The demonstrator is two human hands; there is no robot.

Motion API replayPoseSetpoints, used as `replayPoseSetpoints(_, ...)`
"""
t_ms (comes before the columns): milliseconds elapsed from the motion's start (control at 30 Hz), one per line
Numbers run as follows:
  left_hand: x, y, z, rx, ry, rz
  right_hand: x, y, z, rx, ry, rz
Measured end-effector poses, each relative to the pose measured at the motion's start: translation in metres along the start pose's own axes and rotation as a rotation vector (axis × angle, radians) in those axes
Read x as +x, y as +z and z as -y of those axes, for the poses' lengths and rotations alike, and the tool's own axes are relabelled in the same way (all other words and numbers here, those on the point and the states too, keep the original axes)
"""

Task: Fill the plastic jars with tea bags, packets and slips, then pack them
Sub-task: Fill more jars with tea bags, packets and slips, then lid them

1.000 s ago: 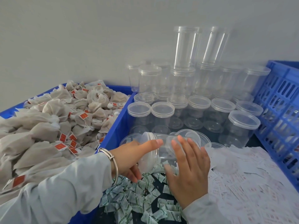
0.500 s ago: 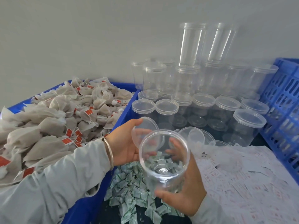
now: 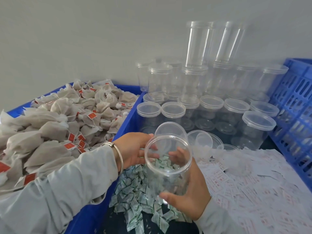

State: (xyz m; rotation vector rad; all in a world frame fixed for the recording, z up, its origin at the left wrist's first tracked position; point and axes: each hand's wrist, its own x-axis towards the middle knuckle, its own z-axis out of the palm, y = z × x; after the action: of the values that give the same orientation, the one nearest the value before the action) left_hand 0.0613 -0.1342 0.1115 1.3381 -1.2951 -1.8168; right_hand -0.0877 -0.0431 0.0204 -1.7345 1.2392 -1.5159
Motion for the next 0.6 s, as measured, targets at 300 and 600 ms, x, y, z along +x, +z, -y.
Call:
replayPoseSetpoints(300,0.002,-0.001,0.0,0.064,0.003,-0.092,0.003,-0.005,-0.016,0.085,0.247,-0.109)
replayPoseSetpoints(600,0.006,-0.014,-0.017,0.104,0.4,-0.338,0.001,-0.004,-0.018,0.095,0.363,-0.015)
